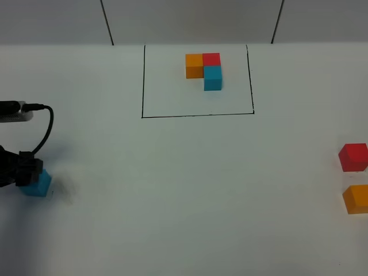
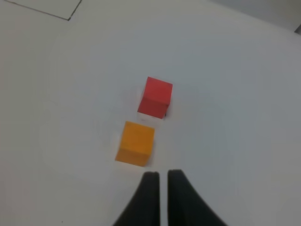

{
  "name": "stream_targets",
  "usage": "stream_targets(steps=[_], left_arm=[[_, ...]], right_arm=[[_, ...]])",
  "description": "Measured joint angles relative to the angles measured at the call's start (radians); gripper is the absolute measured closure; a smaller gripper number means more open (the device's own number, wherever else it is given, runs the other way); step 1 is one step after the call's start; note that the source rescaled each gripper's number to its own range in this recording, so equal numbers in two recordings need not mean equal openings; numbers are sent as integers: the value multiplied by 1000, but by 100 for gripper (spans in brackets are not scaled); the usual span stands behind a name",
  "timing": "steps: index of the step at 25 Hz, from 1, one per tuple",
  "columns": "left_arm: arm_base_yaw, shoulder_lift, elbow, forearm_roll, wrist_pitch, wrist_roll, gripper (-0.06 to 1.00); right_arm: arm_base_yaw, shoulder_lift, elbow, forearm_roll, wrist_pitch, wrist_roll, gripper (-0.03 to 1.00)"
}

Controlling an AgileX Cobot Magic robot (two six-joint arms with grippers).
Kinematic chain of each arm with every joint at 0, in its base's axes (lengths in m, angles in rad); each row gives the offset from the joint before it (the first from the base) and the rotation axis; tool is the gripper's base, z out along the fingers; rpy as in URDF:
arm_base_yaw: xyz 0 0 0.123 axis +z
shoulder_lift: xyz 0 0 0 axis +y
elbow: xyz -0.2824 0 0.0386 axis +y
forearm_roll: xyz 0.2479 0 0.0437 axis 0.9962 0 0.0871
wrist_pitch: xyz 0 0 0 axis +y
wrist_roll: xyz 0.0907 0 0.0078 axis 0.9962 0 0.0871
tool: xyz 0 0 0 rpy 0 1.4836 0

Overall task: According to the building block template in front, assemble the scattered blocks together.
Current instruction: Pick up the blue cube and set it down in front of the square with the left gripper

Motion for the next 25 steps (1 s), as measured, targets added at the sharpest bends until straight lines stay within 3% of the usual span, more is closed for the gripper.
stream_targets(steps=[22, 25], left_arm=[[-31, 247, -3, -4, -198, 2, 9], [-31, 256, -4, -3, -225, 3, 15]], right_arm=[[0, 0, 0, 0, 0, 0, 97], [0, 0, 0, 0, 0, 0, 97]])
